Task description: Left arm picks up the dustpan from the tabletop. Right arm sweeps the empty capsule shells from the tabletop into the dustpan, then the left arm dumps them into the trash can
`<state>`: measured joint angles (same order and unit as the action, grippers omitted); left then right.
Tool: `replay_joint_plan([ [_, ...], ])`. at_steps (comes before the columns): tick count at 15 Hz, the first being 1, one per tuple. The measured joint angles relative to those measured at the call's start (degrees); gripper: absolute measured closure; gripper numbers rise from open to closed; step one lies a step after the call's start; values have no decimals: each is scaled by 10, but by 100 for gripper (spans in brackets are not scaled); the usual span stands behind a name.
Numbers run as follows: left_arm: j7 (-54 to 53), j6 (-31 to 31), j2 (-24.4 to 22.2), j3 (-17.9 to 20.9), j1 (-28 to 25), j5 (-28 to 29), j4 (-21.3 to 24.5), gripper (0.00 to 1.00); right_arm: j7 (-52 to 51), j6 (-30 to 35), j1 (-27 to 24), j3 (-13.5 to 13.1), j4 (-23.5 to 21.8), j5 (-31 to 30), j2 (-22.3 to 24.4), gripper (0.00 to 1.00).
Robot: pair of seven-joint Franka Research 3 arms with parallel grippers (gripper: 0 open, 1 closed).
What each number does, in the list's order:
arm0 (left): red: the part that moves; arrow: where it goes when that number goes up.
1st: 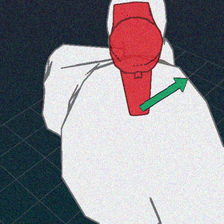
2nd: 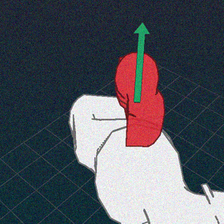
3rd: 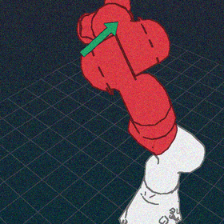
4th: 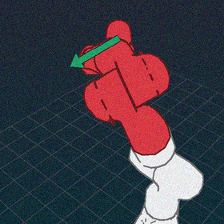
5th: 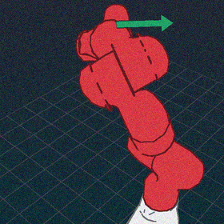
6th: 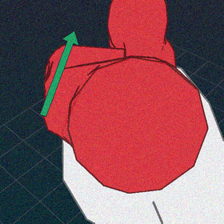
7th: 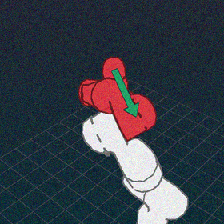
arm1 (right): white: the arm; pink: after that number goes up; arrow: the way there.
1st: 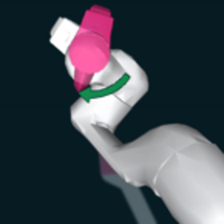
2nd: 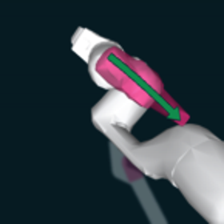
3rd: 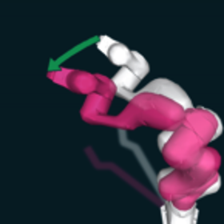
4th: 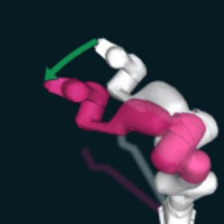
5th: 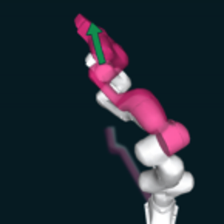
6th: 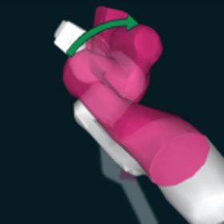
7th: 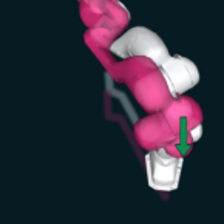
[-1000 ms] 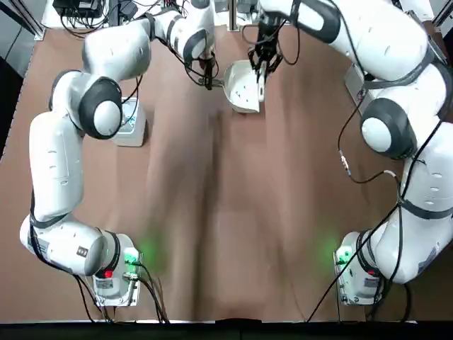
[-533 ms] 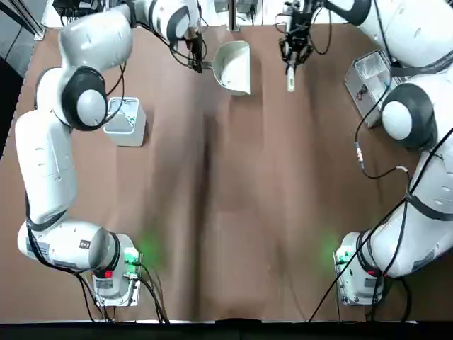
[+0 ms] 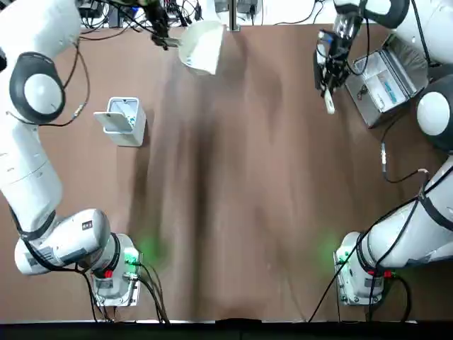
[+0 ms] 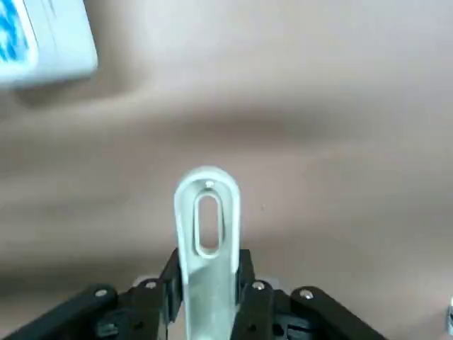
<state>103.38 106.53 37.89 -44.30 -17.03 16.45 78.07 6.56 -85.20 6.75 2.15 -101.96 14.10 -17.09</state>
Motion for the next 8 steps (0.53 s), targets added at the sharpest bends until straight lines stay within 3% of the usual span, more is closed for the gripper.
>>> replay_joint_plan([
  [6,-163,-29,-12,-8,-80,0,0,67,-18,-96,-7,7,-174,-9,27,73],
  [8,-253,-29,-30,12,-100,1,1,67,-19,-138,15,13,-232,-9,42,73],
])
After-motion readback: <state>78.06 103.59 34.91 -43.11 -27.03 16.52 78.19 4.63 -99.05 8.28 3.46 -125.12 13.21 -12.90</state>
